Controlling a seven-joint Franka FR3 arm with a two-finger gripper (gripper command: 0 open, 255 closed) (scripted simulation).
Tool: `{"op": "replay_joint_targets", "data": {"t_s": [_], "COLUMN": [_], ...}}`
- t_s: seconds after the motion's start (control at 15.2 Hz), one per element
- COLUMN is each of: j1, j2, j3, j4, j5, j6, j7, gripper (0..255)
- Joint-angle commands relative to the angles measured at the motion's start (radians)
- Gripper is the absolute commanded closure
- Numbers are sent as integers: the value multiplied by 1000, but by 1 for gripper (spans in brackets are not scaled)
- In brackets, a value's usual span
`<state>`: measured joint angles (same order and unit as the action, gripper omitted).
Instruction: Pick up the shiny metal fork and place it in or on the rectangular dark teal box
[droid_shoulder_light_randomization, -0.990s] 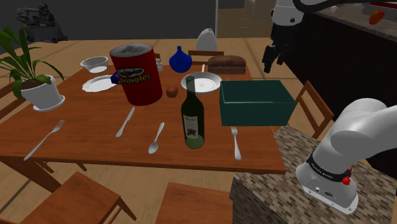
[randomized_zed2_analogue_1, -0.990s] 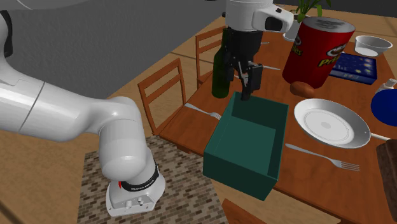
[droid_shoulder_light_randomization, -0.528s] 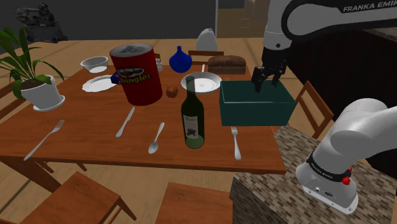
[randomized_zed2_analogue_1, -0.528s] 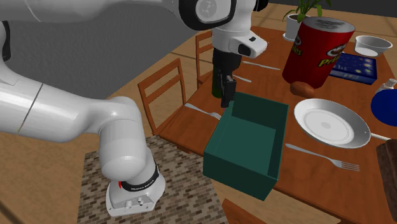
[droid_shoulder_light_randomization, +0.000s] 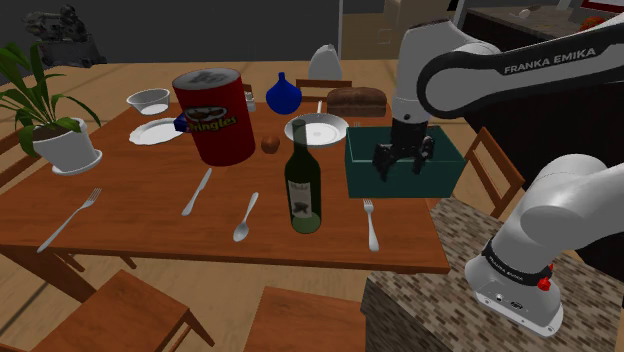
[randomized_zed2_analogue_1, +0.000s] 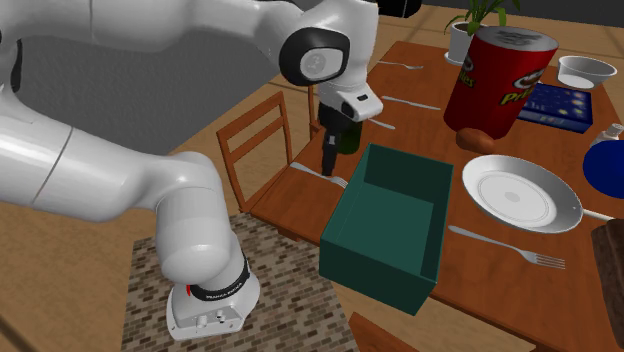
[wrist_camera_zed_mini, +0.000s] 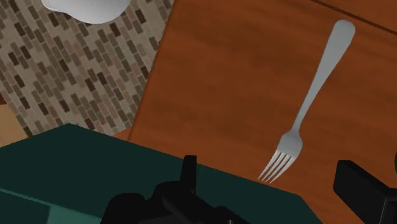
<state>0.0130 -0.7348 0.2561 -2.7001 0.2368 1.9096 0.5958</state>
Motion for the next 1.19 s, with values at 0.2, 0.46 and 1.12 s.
{"op": "replay_joint_targets", "data": {"t_s": [0.2, 0.46, 1.12], "j1": [16, 19, 27], "j2": [118, 252, 341], "j3": [111, 200, 236], "j4": [-31, -26, -73], "j5": [117, 195, 221], "j6": [150, 287, 424], "j7": [194, 339, 335], "gripper": [0, 0, 0]}}
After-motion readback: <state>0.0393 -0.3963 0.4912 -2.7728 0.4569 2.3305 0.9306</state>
